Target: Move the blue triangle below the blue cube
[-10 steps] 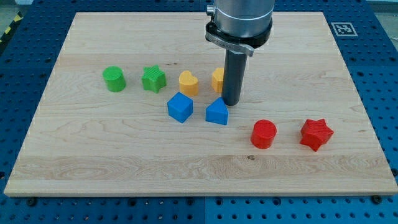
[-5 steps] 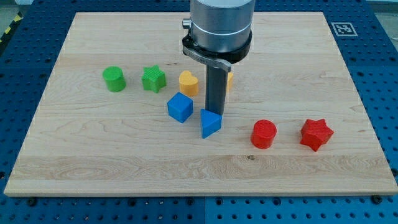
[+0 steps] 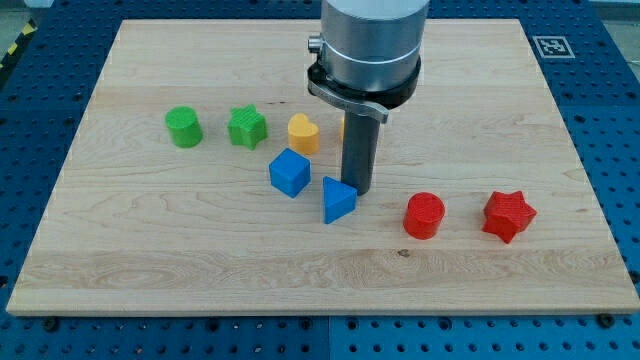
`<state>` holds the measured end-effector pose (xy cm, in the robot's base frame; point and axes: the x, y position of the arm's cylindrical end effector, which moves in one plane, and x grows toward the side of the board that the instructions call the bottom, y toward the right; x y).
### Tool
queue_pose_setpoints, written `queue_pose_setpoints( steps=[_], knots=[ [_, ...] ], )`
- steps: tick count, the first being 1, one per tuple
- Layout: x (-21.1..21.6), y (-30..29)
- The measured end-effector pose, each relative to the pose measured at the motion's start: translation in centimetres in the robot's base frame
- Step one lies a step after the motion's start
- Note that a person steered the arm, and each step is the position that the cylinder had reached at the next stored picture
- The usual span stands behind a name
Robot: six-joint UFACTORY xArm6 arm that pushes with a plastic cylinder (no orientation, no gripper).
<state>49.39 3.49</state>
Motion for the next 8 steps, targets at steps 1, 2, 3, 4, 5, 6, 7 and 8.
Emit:
queue_pose_setpoints(
  steps=[1,2,3,4,5,6,7,8],
  knots=[
    [1.5,0.1],
    [3.3,0.1],
    [4.5,0.1],
    [4.8,0.1],
    [4.8,-0.2],
    [4.8,-1.3],
    [4.8,-3.1],
    [4.8,-4.9]
  ],
)
